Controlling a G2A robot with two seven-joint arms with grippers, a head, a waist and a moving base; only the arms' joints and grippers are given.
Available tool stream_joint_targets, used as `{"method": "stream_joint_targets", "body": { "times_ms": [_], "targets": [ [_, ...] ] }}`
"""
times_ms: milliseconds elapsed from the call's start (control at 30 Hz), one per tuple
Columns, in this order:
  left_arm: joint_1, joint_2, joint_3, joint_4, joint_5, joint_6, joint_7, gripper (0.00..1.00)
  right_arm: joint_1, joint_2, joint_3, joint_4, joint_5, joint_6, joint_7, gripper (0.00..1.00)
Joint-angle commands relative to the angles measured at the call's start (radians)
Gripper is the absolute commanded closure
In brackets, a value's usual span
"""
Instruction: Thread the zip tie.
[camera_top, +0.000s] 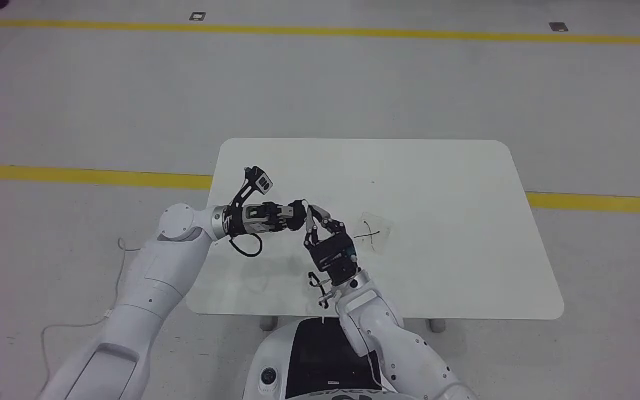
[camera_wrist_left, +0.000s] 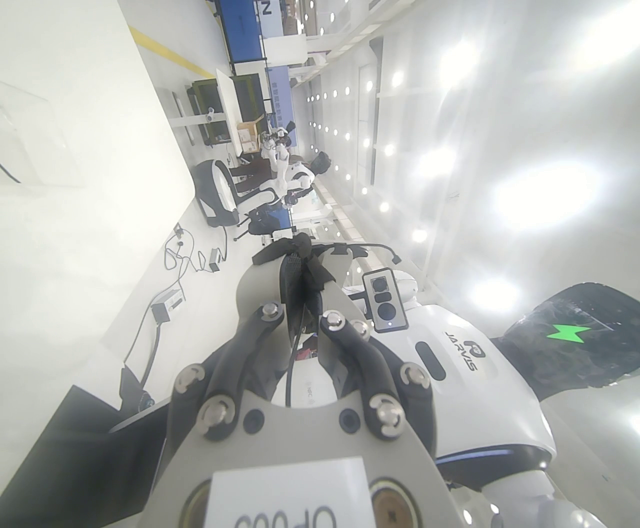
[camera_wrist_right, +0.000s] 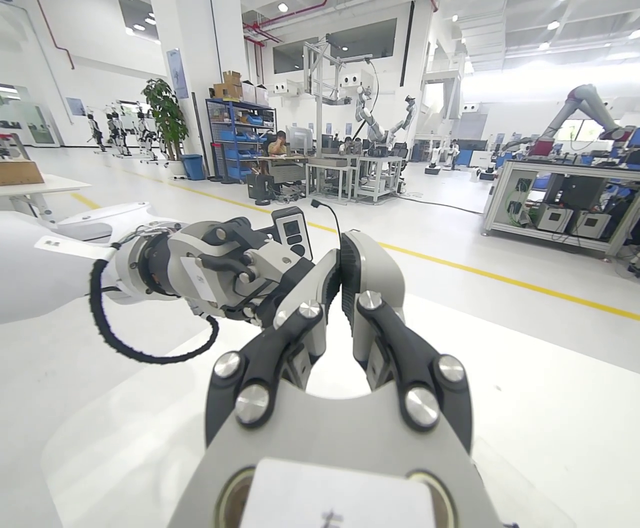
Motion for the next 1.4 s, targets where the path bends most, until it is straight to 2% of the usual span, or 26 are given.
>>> {"method": "stream_joint_targets", "body": {
  "times_ms": [0, 133, 167, 200, 233, 433, 533, 1133, 1200, 1267, 1367],
  "targets": [
    [0.000, 0.000, 0.000, 0.000, 0.000, 0.000, 0.000, 1.00, -0.001, 0.000, 0.001, 0.000, 0.000, -0.001, 0.001, 1.00],
    [0.000, 0.000, 0.000, 0.000, 0.000, 0.000, 0.000, 1.00, -0.002, -0.001, 0.002, -0.001, 0.002, -0.004, 0.001, 1.00],
    [0.000, 0.000, 0.000, 0.000, 0.000, 0.000, 0.000, 1.00, -0.003, -0.001, 0.002, -0.003, 0.004, -0.006, -0.001, 0.86],
    [0.000, 0.000, 0.000, 0.000, 0.000, 0.000, 0.000, 1.00, -0.004, -0.001, 0.002, -0.004, 0.006, -0.010, -0.001, 0.54],
    [0.000, 0.000, 0.000, 0.000, 0.000, 0.000, 0.000, 1.00, -0.006, 0.000, 0.003, -0.007, 0.007, -0.014, -0.001, 0.00],
    [0.000, 0.000, 0.000, 0.000, 0.000, 0.000, 0.000, 1.00, -0.029, 0.010, 0.018, -0.047, -0.005, -0.025, -0.018, 0.00],
    [0.000, 0.000, 0.000, 0.000, 0.000, 0.000, 0.000, 1.00, -0.041, 0.017, 0.032, -0.064, -0.005, -0.061, -0.022, 0.00],
    [0.000, 0.000, 0.000, 0.000, 0.000, 0.000, 0.000, 1.00, -0.041, 0.017, 0.032, -0.064, -0.005, -0.061, -0.022, 0.00],
    [0.009, 0.001, -0.004, -0.018, -0.019, 0.018, 0.020, 1.00, -0.035, 0.021, 0.038, -0.058, -0.005, -0.057, -0.026, 0.00],
    [0.020, 0.005, -0.025, -0.023, -0.083, 0.059, 0.000, 1.00, -0.023, 0.029, 0.043, -0.047, -0.005, -0.052, -0.062, 0.00],
    [0.037, 0.015, -0.045, -0.045, -0.185, 0.133, 0.000, 1.00, 0.005, 0.056, 0.028, -0.015, -0.005, -0.015, -0.134, 0.00]
  ]
}}
